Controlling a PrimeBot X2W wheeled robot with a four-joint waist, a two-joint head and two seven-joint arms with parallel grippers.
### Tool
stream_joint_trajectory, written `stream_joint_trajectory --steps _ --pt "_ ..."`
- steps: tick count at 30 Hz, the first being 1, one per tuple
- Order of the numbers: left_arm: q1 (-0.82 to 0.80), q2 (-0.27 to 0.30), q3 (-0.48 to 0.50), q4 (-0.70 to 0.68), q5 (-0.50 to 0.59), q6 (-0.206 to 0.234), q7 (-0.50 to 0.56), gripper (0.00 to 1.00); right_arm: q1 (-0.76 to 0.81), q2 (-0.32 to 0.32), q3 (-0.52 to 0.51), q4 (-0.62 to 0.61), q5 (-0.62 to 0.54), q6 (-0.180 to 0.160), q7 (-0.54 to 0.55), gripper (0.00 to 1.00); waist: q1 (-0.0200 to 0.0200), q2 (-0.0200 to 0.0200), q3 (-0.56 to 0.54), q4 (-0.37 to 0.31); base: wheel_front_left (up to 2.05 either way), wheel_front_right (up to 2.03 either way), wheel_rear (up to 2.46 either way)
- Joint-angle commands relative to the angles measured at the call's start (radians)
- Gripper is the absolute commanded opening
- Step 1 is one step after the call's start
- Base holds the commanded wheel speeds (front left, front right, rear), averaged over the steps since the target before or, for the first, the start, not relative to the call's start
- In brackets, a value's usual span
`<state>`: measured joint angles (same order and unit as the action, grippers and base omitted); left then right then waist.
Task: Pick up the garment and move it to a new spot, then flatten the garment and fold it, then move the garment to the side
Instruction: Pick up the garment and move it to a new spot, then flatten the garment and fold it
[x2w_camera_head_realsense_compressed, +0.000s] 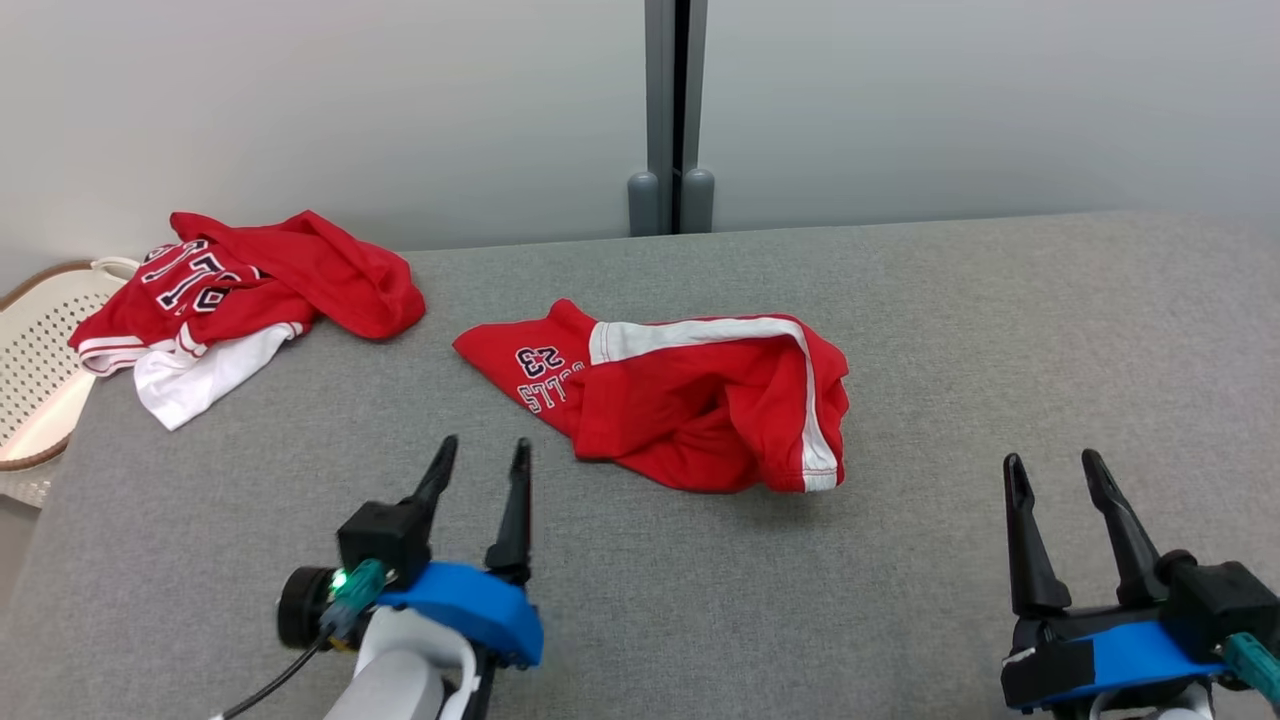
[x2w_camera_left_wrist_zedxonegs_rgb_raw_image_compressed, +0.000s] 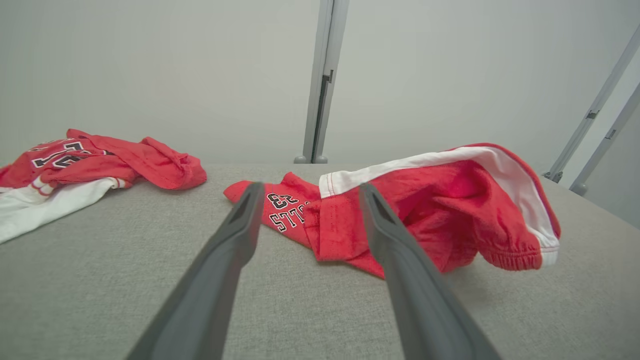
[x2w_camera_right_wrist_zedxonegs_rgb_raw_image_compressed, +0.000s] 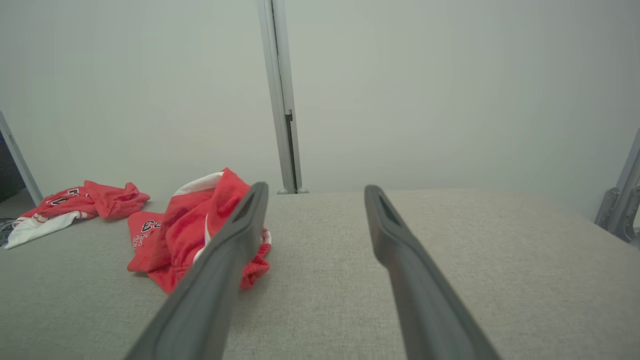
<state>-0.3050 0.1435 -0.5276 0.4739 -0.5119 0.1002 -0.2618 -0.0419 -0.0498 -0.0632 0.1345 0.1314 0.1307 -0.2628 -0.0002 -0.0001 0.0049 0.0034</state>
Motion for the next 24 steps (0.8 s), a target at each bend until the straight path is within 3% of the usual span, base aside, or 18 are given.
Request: stream_joint_trajectory --steps 1,11,24 --pt "0.035 0.008 0.028 -0.019 0.014 0.0 -0.005 1.0 0.019 -0.001 0.003 0.005 0.005 0.0 -0.003 1.0 0.0002 0.0001 -0.002 0.004 0.0 0.0 0.0" --pt "0.162 0.037 0.151 -0.055 0.087 -0.037 -0.005 1.0 0.044 -0.001 0.018 0.037 0.003 0.0 -0.003 1.0 0.0002 0.0001 -0.016 0.022 0.0 0.0 0.0" --pt "0.18 0.015 0.219 -0.043 0.135 -0.062 -0.005 1.0 0.039 -0.001 0.029 0.063 -0.004 0.0 -0.003 1.0 0.0002 0.0001 -0.018 0.023 0.0 0.0 0.0"
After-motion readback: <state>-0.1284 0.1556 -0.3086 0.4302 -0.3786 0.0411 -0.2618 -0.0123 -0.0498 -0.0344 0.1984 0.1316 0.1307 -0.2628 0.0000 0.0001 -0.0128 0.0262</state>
